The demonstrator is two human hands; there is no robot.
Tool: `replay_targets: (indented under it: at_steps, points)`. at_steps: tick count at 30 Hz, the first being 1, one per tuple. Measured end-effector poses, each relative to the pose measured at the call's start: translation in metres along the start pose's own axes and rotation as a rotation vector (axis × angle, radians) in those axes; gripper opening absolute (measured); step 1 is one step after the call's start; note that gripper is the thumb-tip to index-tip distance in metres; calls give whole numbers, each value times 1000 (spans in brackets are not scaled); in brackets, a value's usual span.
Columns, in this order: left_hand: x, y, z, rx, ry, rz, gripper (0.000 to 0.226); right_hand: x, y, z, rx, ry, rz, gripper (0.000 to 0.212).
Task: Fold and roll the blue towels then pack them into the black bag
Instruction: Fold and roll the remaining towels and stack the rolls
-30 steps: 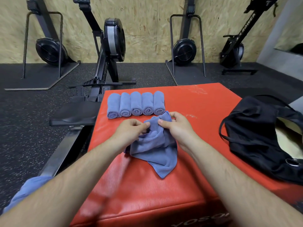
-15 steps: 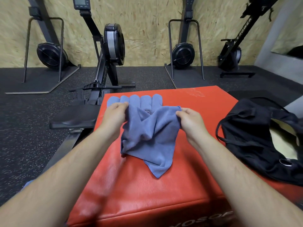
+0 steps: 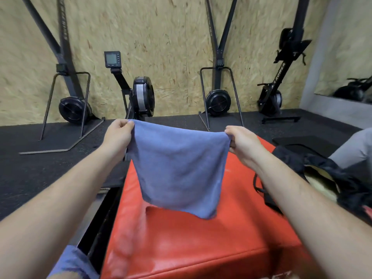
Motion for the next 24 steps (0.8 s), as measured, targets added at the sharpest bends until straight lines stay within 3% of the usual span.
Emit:
replay_targets:
  at_steps: [2,12,15,18,24]
  points:
    - [-4,19,5,42,0,-3,18,2,-22,-2,-82,-18,-26,17]
    - [2,91,29,-4,38,-116,24,11,-93,2,29,-104,140,40]
    - [4,87,31,115,-29,-2,42,19,-101,5,-19,-124,154,29]
    - [16,87,29,283,-156,90,16,25,-106,14,-37,-109,159,26]
    - [46,101,54,297,-228,-3,25,41,-116,30,51,-88,182,35]
Point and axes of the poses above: each hand's wrist, its own x-axis away from the middle knuckle, its own z-axis out of the back of the hand, y = z × x, the point moved 9 cm from there along -x, towards the middle knuckle, and after that the axes turned 12 degrees about y, right-handed, at the moved point
